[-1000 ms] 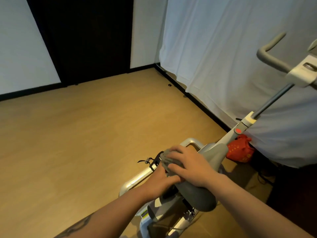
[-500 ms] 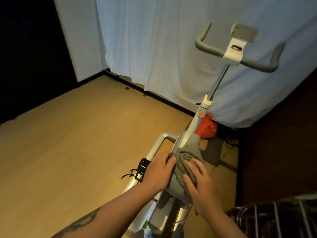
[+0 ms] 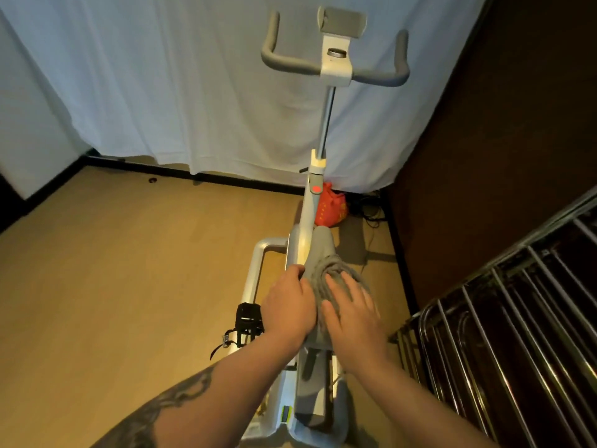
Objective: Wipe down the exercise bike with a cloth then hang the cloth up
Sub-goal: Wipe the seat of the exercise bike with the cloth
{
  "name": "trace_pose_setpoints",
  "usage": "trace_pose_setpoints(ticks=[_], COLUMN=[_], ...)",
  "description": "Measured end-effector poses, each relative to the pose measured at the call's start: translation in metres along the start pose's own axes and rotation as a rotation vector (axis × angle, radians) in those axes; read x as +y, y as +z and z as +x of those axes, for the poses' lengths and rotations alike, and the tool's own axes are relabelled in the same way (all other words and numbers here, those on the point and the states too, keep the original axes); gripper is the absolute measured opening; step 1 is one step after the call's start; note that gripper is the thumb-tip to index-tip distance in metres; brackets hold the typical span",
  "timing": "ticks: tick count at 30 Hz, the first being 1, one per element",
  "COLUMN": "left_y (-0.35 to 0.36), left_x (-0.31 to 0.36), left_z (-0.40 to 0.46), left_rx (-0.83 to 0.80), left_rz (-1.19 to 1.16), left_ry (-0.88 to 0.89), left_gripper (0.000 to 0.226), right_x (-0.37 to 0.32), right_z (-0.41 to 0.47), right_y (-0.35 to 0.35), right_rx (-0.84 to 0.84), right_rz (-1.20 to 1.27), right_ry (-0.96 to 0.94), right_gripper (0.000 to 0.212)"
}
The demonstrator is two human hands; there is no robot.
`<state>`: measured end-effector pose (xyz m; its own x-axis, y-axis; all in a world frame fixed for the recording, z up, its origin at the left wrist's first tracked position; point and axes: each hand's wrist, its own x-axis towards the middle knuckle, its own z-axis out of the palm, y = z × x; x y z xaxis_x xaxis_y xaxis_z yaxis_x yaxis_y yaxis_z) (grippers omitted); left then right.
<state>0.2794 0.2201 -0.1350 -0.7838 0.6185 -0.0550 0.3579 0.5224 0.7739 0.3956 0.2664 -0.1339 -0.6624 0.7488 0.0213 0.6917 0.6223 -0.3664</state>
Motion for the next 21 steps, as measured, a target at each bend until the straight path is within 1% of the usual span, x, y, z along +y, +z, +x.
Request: trace_pose_setpoints(ticks=[1,2,3,4,5,6,7,8,9,10,11,12,14,15,16,17,19,21], left_y=[0.001,0.001,0.001,0.000,0.000,0.000,0.000,-0.001,-0.001,-0.001,0.000,-0.001,0.000,-0.001,-0.001,-0.002,-0.004,-0.004], left_x=[0.000,-0.001,-0.002,-0.003,-0.004,-0.004,-0.004,-0.003,-0.003,-0.003,-0.002,-0.002,-0.001,-0.001,-0.001,-0.001,0.002,0.004], left_z=[0.001,0.000,0.000,-0.001,0.000,0.000,0.000,0.000,0.000,0.000,0.000,0.000,0.000,0.000,0.000,-0.001,-0.004,-0.006], left_rx=[-0.010,-0.018,-0.026,-0.030,-0.035,-0.038,-0.037,-0.032,-0.026,-0.021,-0.021,-0.027,-0.038,-0.039,-0.035,-0.027,-0.001,0.024], left_rz=[0.002,0.007,0.011,0.011,0.010,0.008,0.009,0.011,0.014,0.015,0.014,0.013,0.006,-0.002,-0.005,-0.003,-0.002,-0.017], left_ry=[0.000,0.004,0.004,0.001,-0.002,-0.003,-0.004,-0.002,-0.002,0.000,0.002,0.005,0.003,0.000,-0.002,-0.005,-0.013,-0.032], left_gripper=[0.028,0.028,0.028,0.028,0.028,0.028,0.028,0.029,0.029,0.028,0.029,0.029,0.028,0.028,0.027,0.027,0.027,0.027], right_x=[0.008,0.014,0.015,0.014,0.006,-0.003,-0.014,-0.021,-0.024,-0.021,-0.011,0.000,0.015,0.015,0.008,0.001,-0.012,-0.010], right_z=[0.010,0.022,0.031,0.035,0.032,0.024,0.011,-0.003,-0.014,-0.016,-0.008,0.005,0.031,0.038,0.036,0.029,0.005,-0.003], right_y=[0.000,-0.001,-0.002,0.000,0.002,0.006,0.009,0.012,0.011,0.010,0.009,0.007,0.001,0.000,0.002,0.005,0.006,-0.002], right_rx=[-0.024,-0.057,-0.080,-0.063,-0.028,0.024,0.082,0.142,0.176,0.172,0.128,0.062,-0.041,-0.033,-0.019,0.007,0.045,0.003], right_rz=[0.079,0.185,0.294,0.360,0.353,0.265,0.137,0.034,-0.001,0.012,0.051,0.121,0.375,0.439,0.418,0.317,0.065,0.013], right_ry=[-0.005,0.029,0.094,0.160,0.238,0.294,0.309,0.276,0.215,0.153,0.114,0.116,0.261,0.344,0.394,0.397,0.251,0.081], right_gripper=[0.049,0.049,0.050,0.051,0.052,0.051,0.051,0.050,0.050,0.049,0.049,0.048,0.049,0.050,0.050,0.050,0.053,0.055])
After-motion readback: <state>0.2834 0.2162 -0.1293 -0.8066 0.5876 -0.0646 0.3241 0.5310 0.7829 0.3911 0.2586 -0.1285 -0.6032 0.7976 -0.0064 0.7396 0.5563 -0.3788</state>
